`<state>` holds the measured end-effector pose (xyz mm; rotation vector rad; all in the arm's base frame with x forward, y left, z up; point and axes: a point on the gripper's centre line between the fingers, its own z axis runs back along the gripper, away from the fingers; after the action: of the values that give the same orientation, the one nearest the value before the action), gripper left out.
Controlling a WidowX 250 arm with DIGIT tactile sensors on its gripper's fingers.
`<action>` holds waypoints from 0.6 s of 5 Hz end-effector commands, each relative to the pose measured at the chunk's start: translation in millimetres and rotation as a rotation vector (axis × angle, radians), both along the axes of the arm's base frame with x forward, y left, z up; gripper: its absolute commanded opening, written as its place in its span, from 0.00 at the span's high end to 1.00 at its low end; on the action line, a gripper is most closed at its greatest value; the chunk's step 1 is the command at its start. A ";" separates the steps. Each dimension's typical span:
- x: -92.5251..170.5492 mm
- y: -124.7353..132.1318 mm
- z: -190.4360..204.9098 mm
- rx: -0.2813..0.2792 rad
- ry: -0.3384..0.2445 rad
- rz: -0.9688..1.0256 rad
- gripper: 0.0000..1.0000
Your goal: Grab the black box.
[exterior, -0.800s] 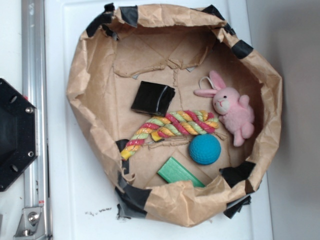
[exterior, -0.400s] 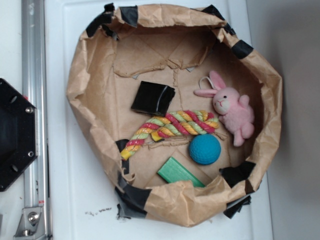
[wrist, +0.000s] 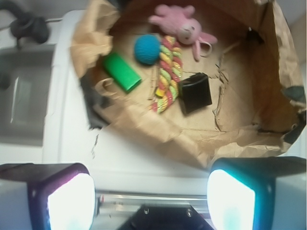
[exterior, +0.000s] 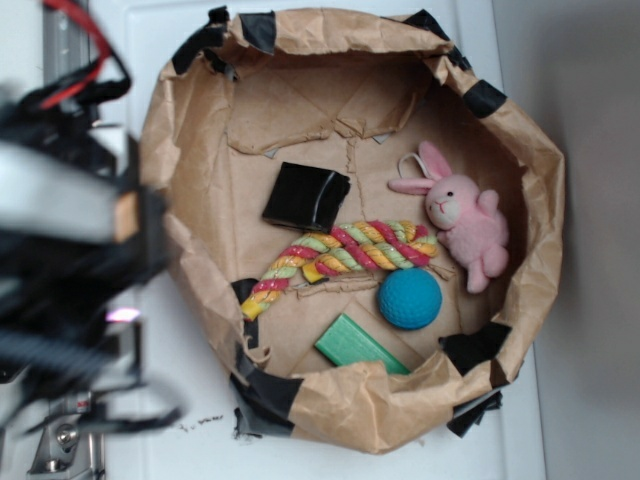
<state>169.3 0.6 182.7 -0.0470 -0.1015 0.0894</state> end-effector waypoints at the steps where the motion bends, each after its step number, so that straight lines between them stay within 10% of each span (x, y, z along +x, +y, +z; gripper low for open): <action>1: 43.5 56.8 -58.8 0.063 -0.009 -0.116 0.00; 3: 68.1 50.0 -112.2 0.176 0.040 -0.401 0.00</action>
<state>229.1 52.4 63.2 0.0958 -0.0234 -0.2913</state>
